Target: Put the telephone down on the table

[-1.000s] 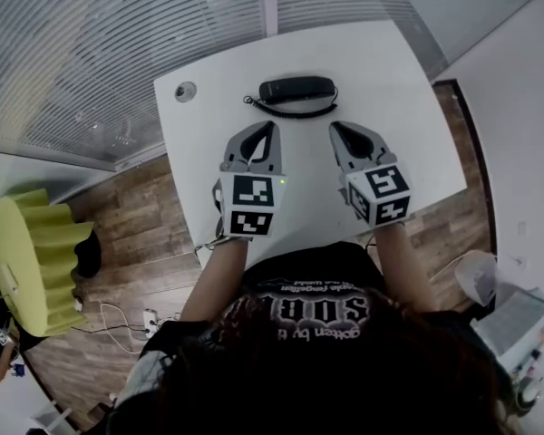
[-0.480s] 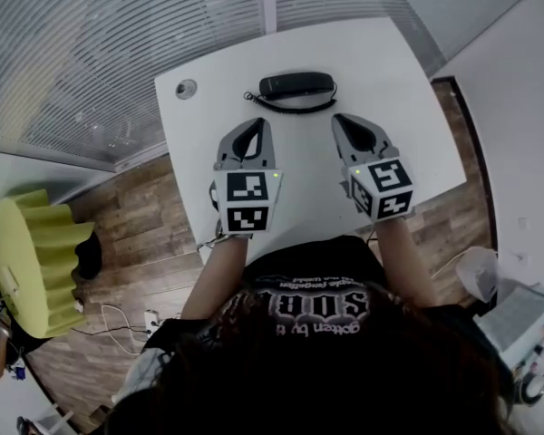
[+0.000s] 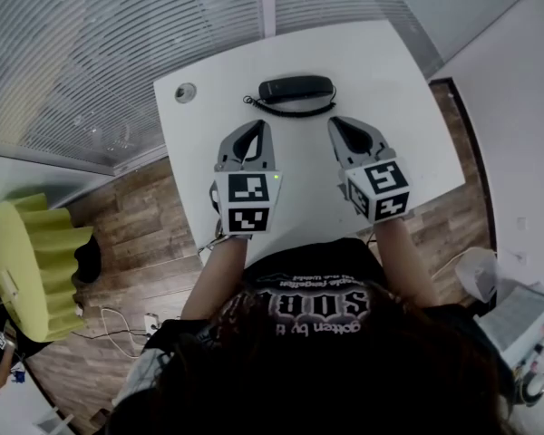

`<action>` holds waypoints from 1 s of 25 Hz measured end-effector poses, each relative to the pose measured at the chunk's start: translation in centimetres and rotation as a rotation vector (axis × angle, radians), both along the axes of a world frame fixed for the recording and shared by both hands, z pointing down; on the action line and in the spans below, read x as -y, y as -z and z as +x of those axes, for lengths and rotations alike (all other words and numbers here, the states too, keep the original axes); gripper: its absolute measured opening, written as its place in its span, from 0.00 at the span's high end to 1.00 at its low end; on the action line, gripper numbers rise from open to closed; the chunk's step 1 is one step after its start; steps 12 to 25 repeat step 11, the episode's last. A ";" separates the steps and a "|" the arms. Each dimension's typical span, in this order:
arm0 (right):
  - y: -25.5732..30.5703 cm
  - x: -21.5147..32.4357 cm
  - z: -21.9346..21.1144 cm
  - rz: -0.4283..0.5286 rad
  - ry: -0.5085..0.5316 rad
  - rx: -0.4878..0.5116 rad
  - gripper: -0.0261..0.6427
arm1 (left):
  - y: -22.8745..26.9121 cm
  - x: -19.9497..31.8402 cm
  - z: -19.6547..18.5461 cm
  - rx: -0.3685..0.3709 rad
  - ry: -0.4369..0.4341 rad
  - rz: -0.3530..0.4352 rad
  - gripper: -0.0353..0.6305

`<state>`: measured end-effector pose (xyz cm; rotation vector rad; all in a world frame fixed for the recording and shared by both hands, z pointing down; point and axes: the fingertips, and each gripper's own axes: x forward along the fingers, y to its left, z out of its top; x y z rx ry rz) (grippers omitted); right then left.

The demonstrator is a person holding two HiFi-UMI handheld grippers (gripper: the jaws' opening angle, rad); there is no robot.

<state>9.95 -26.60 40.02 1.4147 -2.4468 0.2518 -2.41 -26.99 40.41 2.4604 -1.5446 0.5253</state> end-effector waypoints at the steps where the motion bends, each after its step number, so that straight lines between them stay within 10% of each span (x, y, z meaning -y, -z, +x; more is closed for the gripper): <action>1: 0.0 0.0 -0.1 -0.001 0.002 -0.003 0.92 | -0.1 0.0 0.0 0.004 -0.002 -0.002 0.94; 25: -0.5 0.7 -0.5 -0.011 0.004 -0.008 0.92 | -1.1 0.8 -0.8 0.004 0.000 -0.031 0.94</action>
